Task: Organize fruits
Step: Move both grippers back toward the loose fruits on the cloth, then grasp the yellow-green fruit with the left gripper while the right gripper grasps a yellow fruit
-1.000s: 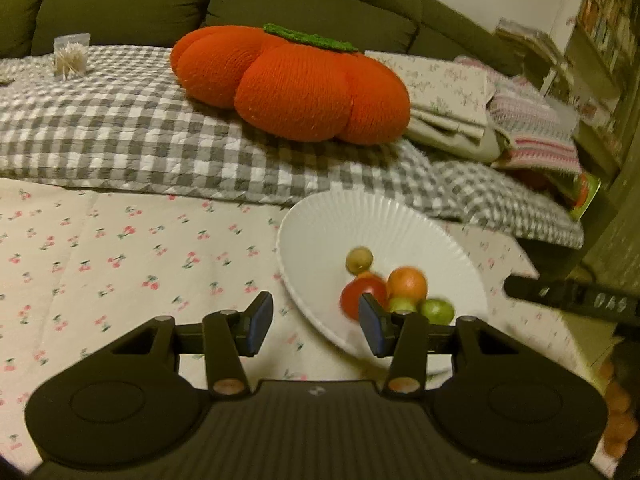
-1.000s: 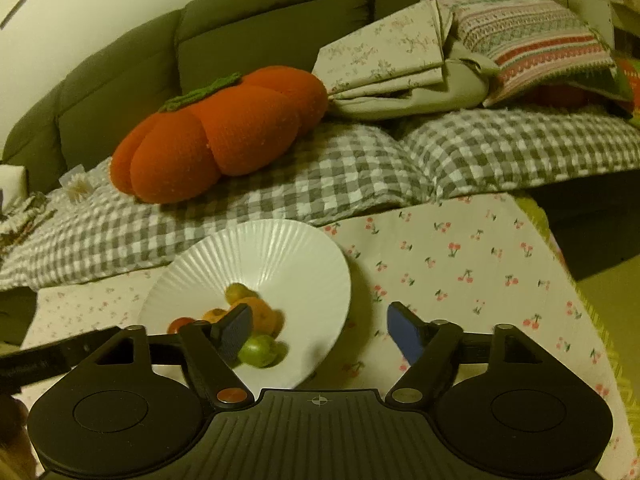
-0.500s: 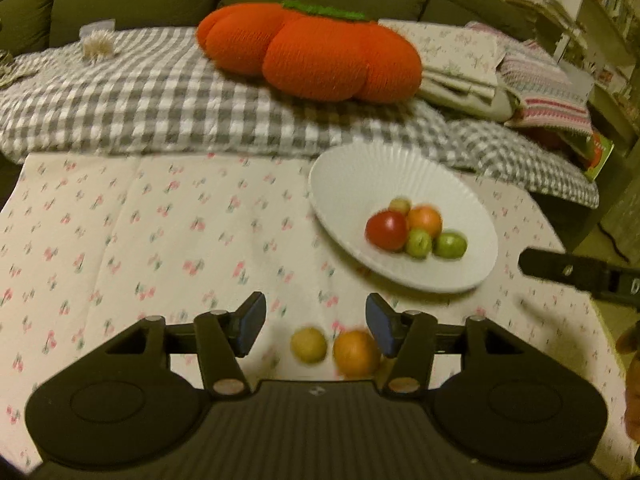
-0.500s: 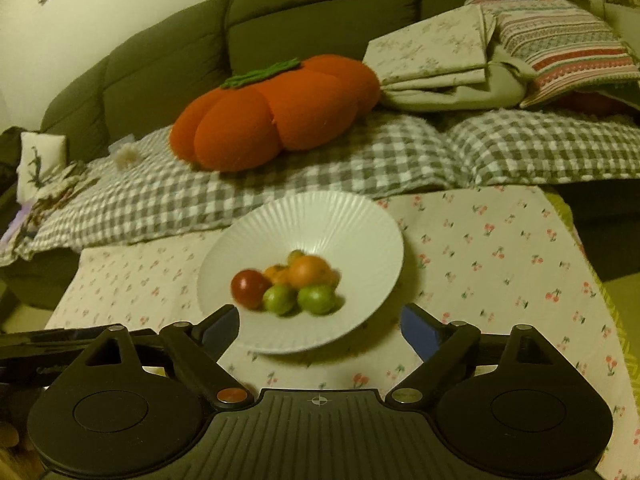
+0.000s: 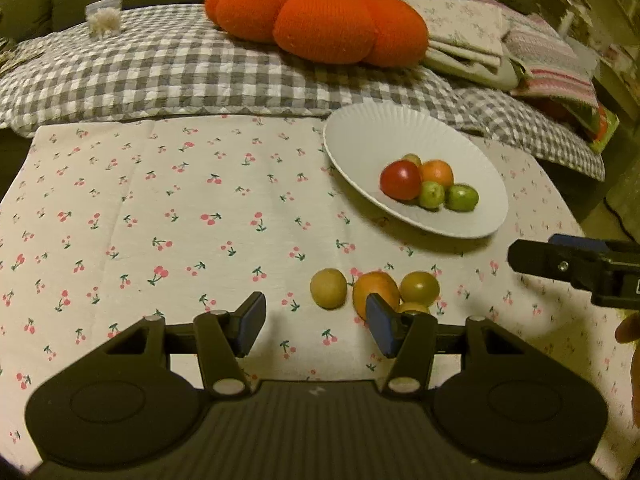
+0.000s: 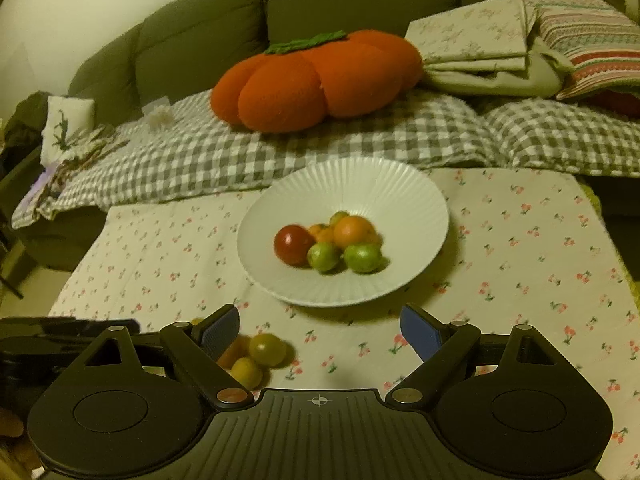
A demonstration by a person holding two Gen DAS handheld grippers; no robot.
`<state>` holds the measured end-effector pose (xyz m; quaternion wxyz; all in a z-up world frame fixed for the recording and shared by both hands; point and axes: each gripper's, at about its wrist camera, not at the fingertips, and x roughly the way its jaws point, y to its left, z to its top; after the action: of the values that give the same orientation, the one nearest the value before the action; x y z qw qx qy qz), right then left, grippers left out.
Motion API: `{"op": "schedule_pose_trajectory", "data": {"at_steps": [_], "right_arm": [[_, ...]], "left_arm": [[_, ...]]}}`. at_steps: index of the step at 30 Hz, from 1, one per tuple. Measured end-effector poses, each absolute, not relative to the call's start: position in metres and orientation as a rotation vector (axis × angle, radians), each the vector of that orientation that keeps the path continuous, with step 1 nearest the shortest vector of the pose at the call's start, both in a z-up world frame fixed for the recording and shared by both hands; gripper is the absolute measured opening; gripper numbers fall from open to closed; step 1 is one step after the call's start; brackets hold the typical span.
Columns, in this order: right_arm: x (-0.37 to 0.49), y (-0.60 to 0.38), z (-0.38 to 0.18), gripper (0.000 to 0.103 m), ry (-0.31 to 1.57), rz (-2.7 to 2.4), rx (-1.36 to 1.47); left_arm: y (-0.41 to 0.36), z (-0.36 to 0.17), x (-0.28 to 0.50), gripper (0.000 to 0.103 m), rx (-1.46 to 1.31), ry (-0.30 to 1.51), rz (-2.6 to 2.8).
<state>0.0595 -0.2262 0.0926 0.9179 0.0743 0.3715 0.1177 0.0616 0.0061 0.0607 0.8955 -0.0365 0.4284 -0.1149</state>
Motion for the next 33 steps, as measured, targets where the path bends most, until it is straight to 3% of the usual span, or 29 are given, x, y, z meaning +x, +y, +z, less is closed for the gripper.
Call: {"op": "schedule_pose_trajectory", "data": {"at_steps": [5,29,33], "right_arm": [[0.057,-0.216,0.087,0.089,0.785,0.265,0.118],[0.056,-0.212,0.083,0.089,0.796,0.273,0.086],[0.057,-0.211,0.081,0.089,0.799,0.273,0.083]], "left_arm": [[-0.003,0.046,0.066,0.052,0.081,0.89,-0.217],[-0.018,0.025,0.086,0.052,0.119,0.833,-0.25],[-0.018,0.023,0.088,0.043,0.112,0.816,-0.259]]}}
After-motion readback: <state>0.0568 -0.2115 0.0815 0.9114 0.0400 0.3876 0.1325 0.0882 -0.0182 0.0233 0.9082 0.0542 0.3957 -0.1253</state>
